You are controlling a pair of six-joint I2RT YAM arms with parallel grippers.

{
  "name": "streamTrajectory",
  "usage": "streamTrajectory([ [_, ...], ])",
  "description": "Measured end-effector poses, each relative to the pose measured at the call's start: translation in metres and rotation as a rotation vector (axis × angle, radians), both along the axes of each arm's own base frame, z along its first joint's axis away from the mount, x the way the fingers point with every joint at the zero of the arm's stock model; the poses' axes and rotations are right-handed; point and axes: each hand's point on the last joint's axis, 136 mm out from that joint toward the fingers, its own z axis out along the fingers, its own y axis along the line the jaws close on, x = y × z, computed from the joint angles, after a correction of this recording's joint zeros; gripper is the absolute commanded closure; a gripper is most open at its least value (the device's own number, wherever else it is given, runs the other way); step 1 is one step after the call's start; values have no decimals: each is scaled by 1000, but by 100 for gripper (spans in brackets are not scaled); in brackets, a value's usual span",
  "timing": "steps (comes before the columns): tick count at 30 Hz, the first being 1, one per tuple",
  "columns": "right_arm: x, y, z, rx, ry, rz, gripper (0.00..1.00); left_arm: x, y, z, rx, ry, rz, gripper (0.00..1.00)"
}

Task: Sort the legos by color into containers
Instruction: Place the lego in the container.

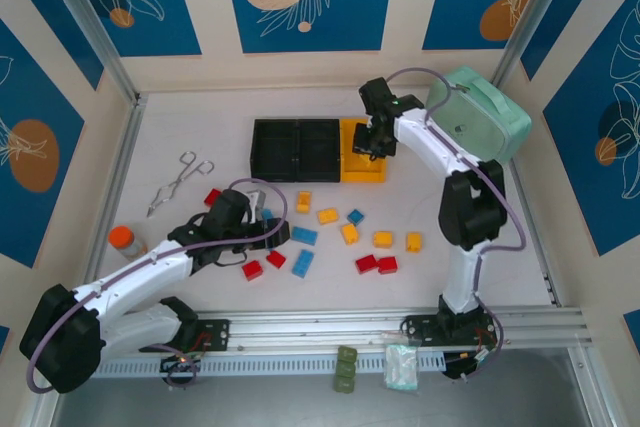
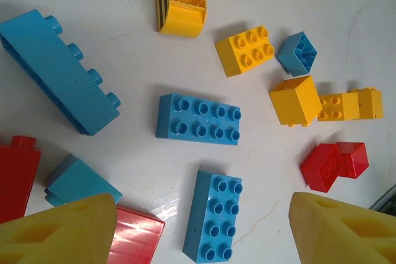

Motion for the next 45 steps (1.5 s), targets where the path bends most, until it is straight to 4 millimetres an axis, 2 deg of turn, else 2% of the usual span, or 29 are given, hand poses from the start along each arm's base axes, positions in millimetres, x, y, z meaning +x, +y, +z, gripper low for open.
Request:
streamTrajectory([
  [4,15,4,-23,-27,43,-2,68,-1,0,1,2,-5,0,27],
  [8,20,6,-36,-41,71,-3,67,0,1,3,3,-13,4,27],
  [11,23,6,-37,-46,77,-4,63,0,1,3,5,-18,8,27],
  [17,25,7,-34,-47,74,-11,49,-1,3,1,12,-9,10,27],
  [25,22,5,-28,-64,62,-13,48,-1,4,2,15,-11,15,27],
  [27,13,3,-19,-59,46,-8,47,0,4,4,13,-20,17,27],
  [29,-2,1,-1,-45,14,0,42,0,4,6,12,-29,19,27],
  [30,-9,0,7,-39,-3,6,27,0,4,7,11,-32,20,27],
  [31,-18,-1,18,-29,-22,7,23,1,4,8,12,-35,22,27],
  [33,-35,-3,38,-9,-73,24,24,1,5,8,14,-37,25,27],
  [36,-61,-9,54,16,-128,34,27,2,4,8,16,-38,25,27],
  [39,-86,-18,53,27,-137,31,29,4,2,8,20,-36,21,27],
  [45,-126,-40,27,-2,-80,-3,30,3,-14,11,33,-40,-39,27],
])
